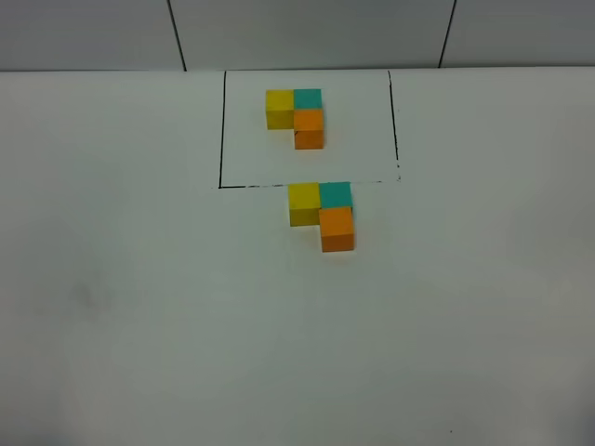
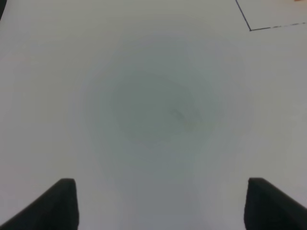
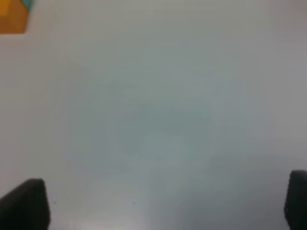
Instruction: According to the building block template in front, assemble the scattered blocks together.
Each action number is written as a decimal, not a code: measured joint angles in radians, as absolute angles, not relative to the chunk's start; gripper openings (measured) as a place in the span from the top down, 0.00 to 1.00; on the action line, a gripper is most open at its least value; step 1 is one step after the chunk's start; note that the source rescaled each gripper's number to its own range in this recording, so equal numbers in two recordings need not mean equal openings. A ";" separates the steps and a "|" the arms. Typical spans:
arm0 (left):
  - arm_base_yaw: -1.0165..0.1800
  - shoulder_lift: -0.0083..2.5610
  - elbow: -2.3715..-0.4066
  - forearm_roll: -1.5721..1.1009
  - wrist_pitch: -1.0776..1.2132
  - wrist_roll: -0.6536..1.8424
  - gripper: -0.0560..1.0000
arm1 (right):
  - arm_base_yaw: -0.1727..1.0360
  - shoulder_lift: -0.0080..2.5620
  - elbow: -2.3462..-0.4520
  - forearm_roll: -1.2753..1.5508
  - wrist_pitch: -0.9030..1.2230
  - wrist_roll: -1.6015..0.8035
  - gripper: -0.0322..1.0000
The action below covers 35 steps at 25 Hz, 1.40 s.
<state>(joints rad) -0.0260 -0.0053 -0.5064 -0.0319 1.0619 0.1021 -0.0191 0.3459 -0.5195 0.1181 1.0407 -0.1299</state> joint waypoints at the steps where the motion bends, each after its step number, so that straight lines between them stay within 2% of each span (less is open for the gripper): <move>1: -0.026 -0.005 -0.506 -0.032 1.062 0.102 0.34 | -0.017 0.331 -0.517 0.118 1.043 -0.130 0.00; 21: -0.026 -0.005 -0.506 -0.031 1.062 0.102 0.34 | 0.043 0.013 -0.503 0.115 1.069 -0.130 0.00; 35: -0.026 -0.005 -0.506 -0.031 1.062 0.102 0.34 | 0.043 0.007 -0.503 0.103 1.069 -0.108 0.00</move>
<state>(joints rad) -0.0260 -0.0053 -0.5064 -0.0311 1.0619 0.1021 0.0433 0.0073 -0.5032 0.1033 1.0691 -0.1083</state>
